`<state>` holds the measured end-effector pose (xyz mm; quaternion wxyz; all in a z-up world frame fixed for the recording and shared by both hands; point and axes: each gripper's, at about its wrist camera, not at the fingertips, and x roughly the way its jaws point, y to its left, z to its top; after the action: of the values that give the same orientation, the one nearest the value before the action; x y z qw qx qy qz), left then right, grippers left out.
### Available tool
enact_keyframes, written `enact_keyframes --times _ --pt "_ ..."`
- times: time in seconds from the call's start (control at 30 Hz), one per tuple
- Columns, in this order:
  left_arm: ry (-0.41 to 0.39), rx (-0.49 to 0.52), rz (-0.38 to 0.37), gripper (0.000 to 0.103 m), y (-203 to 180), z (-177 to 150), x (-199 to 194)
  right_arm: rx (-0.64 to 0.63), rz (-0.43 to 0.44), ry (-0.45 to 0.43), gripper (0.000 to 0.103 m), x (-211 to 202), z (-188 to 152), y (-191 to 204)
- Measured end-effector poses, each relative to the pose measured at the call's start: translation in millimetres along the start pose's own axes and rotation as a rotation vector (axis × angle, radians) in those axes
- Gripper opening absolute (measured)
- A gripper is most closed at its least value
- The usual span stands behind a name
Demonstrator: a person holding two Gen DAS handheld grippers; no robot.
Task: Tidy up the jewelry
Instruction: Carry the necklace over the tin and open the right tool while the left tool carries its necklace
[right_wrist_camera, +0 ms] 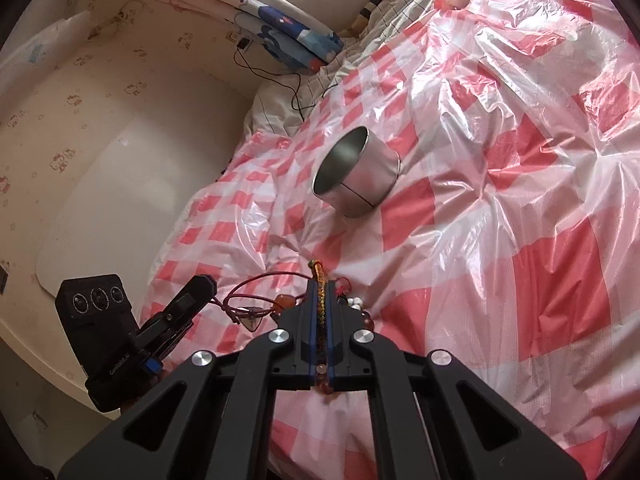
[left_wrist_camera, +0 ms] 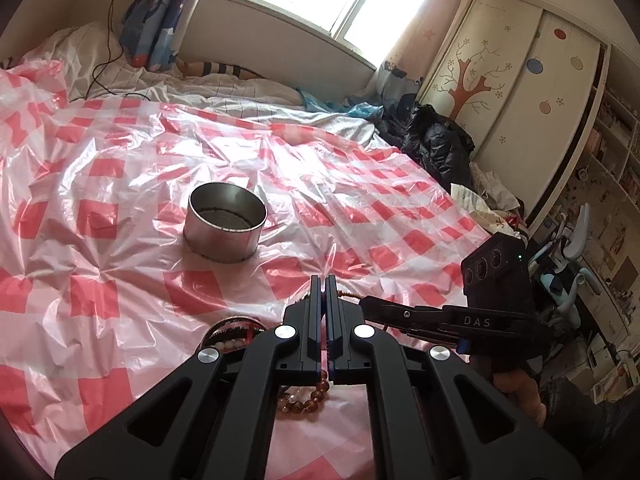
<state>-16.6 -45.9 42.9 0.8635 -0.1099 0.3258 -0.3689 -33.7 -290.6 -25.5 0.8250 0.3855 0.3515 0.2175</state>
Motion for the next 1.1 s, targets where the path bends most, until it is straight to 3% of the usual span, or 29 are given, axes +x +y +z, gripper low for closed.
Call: enact_keyframes --times 0.23,0.6,0.87,1.0,1.1 --pt "-0.059 -0.027 -0.009 0.002 9.6 32.5 -2.8 0.024 0.05 -0.071 0.004 -18.3 31.5 5.7" --pt "-0.1 -0.124 0.006 0.002 51.9 78.5 33.8 0.132 0.033 -0.158 0.004 -25.2 86.9 -22.9" --pt "-0.086 -0.132 0.021 0.002 66.6 100.6 76.9 0.141 -0.032 -0.183 0.004 -17.6 118.9 -31.8" --pt "-0.12 -0.196 0.04 0.002 87.7 106.0 77.1 0.213 -0.073 -0.244 0.004 -26.0 137.8 -55.0" --pt "-0.11 -0.208 0.041 0.001 94.9 108.2 79.1 0.239 -0.061 -0.237 0.004 -25.5 140.8 -64.3"
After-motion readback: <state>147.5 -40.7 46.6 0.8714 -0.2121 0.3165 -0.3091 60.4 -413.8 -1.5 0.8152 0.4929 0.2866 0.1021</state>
